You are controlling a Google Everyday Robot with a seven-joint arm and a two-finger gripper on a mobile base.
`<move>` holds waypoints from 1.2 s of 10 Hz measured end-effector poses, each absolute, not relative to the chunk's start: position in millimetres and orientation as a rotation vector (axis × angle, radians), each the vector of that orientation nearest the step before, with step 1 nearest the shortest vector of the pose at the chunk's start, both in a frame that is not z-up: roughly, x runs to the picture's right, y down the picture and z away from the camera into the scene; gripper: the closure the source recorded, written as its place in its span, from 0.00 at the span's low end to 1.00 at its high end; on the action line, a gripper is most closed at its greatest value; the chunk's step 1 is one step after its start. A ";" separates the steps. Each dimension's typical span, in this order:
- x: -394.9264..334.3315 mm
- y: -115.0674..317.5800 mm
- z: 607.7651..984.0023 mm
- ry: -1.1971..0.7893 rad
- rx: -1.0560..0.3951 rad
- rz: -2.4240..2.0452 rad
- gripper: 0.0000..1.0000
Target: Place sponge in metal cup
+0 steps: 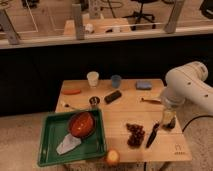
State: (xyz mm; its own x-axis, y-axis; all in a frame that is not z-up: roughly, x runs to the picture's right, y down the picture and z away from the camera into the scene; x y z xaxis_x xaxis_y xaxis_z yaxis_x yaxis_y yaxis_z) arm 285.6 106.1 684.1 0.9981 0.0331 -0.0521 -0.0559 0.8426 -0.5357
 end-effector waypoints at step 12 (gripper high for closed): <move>277.9 -45.0 807.7 0.056 -0.310 -0.065 0.20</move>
State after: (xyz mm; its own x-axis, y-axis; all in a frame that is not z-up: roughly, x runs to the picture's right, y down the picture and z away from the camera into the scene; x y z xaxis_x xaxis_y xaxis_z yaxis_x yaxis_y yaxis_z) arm 277.9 -45.0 807.7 0.9963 -0.0730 -0.0453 0.0556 0.9502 -0.3068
